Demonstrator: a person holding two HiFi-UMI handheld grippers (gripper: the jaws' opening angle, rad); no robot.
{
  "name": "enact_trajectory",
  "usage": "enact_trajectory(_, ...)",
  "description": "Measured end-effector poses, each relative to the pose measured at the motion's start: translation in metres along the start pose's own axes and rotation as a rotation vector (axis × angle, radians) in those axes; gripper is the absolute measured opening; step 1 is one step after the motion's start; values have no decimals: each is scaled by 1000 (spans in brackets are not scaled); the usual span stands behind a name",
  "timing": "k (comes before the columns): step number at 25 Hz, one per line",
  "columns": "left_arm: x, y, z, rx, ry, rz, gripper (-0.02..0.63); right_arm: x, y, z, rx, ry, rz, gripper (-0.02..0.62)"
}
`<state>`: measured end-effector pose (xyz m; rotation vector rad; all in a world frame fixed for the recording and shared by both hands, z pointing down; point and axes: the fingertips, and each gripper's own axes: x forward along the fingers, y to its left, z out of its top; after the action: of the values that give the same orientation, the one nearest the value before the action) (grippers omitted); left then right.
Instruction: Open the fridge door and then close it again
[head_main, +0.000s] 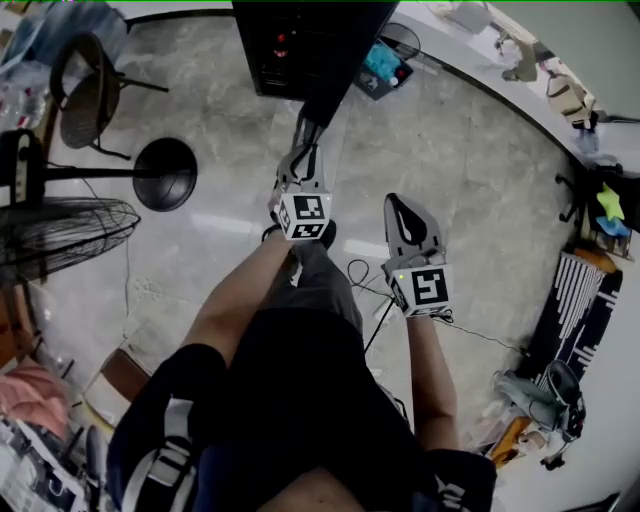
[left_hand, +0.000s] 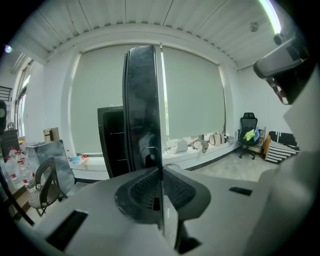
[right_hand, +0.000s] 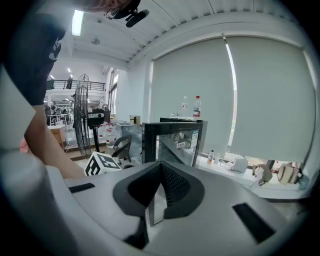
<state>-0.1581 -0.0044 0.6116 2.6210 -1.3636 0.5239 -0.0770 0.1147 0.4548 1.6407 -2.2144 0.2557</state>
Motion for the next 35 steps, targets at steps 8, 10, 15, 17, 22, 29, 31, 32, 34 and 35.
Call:
enact_trajectory(8, 1, -33, 4, 4, -7, 17, 44, -8, -19, -15, 29, 25, 6, 17)
enact_trajectory(10, 2, -40, 4, 10, -9, 25, 44, -9, -23, -18, 30, 19, 17, 17)
enact_trajectory(15, 0, -60, 5, 30, -16, 33, 44, -20, -32, -29, 26, 61, 36, 17)
enact_trajectory(17, 0, -66, 6, 36, -13, 35, 44, -25, -37, -33, 24, 82, 36, 17)
enact_trajectory(22, -1, -64, 5, 49, -1, 38, 44, -24, -40, -32, 25, 60, 51, 17)
enact_trajectory(29, -1, -58, 2, 70, 13, 29, 46, -21, -40, -29, 13, 19, 74, 17)
enact_trajectory(31, -1, -59, 4, 76, 13, 26, 46, -21, -41, -26, 11, 14, 77, 17)
enact_trajectory(32, -2, -59, 5, 78, 14, 24, 46, -22, -41, -25, 10, 13, 81, 17)
enact_trajectory(34, -5, -60, 5, 84, 16, 17, 46, -21, -40, -23, 8, 10, 91, 17)
enact_trajectory(35, -8, -61, 5, 88, 16, 14, 44, -21, -39, -22, 7, 8, 95, 17)
